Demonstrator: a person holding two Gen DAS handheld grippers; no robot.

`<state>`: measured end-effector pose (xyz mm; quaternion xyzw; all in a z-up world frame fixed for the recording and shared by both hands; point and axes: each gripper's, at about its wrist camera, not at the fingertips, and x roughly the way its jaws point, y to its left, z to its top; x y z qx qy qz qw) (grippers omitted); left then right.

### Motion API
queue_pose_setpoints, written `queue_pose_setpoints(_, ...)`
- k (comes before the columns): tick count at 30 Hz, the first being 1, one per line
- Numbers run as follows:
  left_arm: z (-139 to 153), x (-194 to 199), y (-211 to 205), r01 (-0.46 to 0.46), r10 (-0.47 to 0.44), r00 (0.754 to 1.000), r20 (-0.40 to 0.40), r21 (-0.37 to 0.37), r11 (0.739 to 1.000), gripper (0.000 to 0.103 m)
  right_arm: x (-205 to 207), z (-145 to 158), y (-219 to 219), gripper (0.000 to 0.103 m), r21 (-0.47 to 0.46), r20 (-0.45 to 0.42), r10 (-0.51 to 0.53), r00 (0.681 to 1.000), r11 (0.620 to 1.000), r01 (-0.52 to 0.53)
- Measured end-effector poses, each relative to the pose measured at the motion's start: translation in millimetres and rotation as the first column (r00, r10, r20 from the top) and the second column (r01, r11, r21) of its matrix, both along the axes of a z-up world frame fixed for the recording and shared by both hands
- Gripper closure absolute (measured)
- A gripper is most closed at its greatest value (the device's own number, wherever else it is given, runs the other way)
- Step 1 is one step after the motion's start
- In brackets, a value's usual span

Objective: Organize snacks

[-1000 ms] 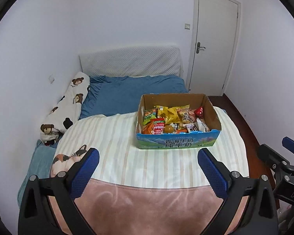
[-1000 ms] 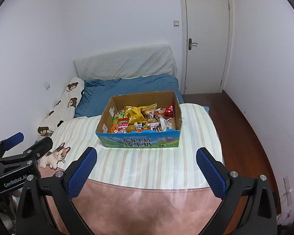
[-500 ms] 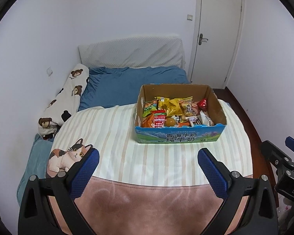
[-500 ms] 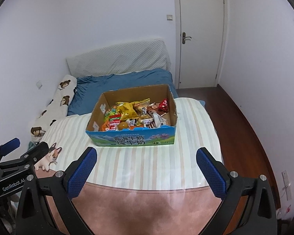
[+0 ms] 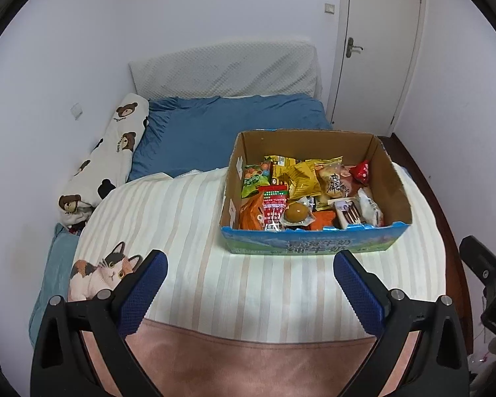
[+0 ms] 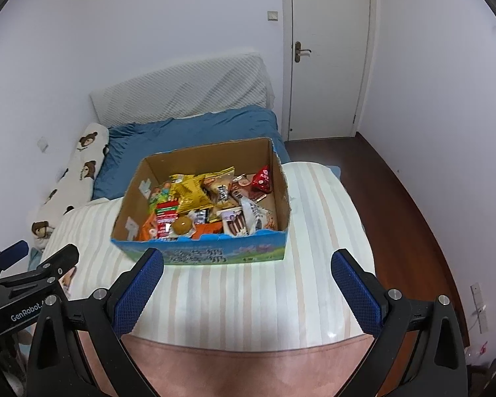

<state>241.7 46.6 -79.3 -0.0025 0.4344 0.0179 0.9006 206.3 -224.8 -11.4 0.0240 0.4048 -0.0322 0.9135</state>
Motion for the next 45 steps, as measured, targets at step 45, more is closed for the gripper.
queue_pose_setpoints(45, -29.4, 72.6, -23.4, 0.079, -0.082, 0.985, -0.149, -0.026, 0.997, 0.000, 78.6, -50.5, -18.1, 0.000, -0.011, -0.159, -0.031, 0.987, 1.000, 0.029)
